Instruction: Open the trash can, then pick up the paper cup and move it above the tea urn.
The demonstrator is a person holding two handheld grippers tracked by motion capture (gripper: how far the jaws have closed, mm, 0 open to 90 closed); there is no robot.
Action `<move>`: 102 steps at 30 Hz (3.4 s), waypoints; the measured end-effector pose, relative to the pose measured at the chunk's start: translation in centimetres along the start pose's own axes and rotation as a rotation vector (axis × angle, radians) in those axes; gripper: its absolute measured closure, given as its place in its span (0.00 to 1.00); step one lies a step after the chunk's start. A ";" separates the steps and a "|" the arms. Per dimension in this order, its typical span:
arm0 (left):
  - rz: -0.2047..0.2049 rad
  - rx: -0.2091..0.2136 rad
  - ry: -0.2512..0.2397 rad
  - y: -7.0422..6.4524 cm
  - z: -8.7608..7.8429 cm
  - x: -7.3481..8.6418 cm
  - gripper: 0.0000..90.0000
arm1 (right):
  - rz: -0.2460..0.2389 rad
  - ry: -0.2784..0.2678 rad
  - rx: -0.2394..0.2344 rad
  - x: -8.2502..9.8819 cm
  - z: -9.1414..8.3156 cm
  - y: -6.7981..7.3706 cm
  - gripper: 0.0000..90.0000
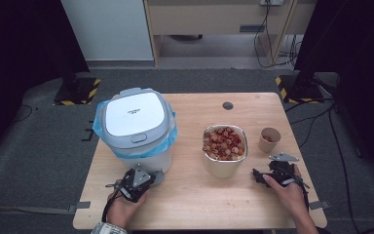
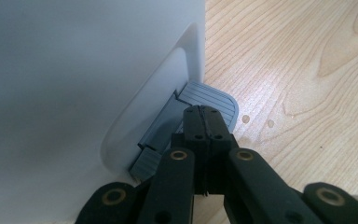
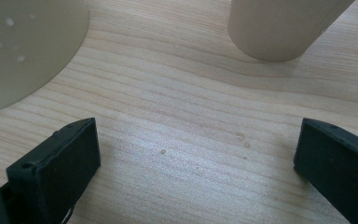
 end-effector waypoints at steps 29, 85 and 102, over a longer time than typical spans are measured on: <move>0.022 -0.007 0.051 -0.1 0.9 0.4 1.00 | 0.001 0.003 0.001 -0.1 0.0 0.0 0.01; 0.014 0.003 0.045 0.0 1.0 0.4 1.00 | 0.071 -0.193 0.071 -6.1 0.2 -5.0 0.07; 0.014 0.002 0.044 0.0 1.0 0.4 1.00 | 0.075 -0.209 0.098 -6.7 2.9 -5.5 0.17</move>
Point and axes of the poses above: each handheld gripper's, and its own axes: z roughly forward along the jaws, x roughly out of its underside, y roughly to its left, the point moved 2 cm from there along z, roughly forward along the jaws, and after that the axes turned 10 degrees about -z, right-handed, at the moved point
